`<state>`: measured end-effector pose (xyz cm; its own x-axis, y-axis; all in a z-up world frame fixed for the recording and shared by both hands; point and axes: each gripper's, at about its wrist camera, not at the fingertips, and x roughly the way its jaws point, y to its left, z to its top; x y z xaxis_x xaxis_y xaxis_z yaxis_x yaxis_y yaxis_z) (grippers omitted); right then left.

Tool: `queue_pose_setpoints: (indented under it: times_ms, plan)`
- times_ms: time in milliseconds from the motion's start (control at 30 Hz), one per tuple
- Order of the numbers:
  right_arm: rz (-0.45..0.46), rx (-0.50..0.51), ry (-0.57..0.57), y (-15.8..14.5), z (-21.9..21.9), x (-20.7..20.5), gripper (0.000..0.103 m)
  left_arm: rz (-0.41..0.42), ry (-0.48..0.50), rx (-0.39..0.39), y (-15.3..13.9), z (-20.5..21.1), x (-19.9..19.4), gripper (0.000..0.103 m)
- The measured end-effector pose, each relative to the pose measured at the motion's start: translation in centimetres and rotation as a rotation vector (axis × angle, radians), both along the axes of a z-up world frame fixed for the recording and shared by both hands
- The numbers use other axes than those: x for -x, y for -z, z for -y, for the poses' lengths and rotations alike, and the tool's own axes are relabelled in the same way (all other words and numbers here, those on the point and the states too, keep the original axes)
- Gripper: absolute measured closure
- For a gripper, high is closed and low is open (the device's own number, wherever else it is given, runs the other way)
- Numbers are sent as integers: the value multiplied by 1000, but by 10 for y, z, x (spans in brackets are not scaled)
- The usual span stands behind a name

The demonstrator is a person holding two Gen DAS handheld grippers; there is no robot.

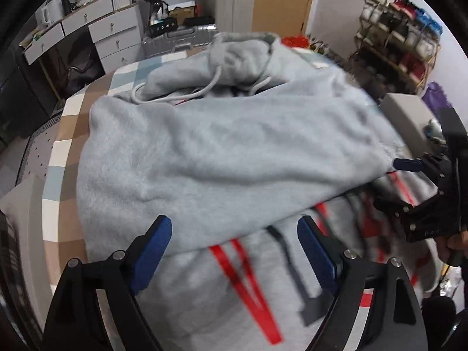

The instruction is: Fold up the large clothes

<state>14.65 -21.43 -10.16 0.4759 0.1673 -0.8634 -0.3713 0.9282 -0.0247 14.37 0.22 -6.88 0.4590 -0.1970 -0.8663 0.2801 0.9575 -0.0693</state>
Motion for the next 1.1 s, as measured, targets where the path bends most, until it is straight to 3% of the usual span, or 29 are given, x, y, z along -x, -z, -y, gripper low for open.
queue_pose_setpoints:
  times_ms: [67, 133, 267, 300, 400, 500, 633, 733, 833, 933, 967, 1100]
  plan:
    - [26, -1, 22, -7, 5, 3, 2, -25, 3, -5, 11, 6, 5, 18]
    - [-6, 27, 25, -2, 8, 6, 2, -65, 29, -21, 24, 5, 5, 18]
    - [-77, 69, 41, 21, 28, 20, 2, -148, 38, -130, 56, 5, 22, 15]
    - [-106, 79, 51, 30, 35, 24, 2, -115, 25, -94, 57, 0, 24, 16]
    - [-71, 58, 68, 26, 45, 43, 2, -118, 23, -102, 59, -9, 25, 16]
    - [-6, -81, 104, 5, 58, 62, 3, -117, -13, -71, 48, -34, 35, 16]
    - [128, -314, 105, -25, 63, 103, 2, -67, -125, -144, 26, -85, 63, 15]
    - [203, -484, 88, -29, 60, 133, 2, -156, -188, -88, 33, -123, 79, 15]
    - [202, -467, 15, -34, 49, 138, 2, -276, -186, -42, 55, -139, 89, 16]
    - [247, -493, -20, -38, 45, 152, 1, -338, -185, 21, 76, -149, 100, 16]
    - [224, -513, -20, -37, 43, 152, 1, -300, -171, 17, 76, -148, 104, 16]
    - [234, -524, -9, -40, 42, 153, 1, -278, -181, 3, 81, -139, 121, 16]
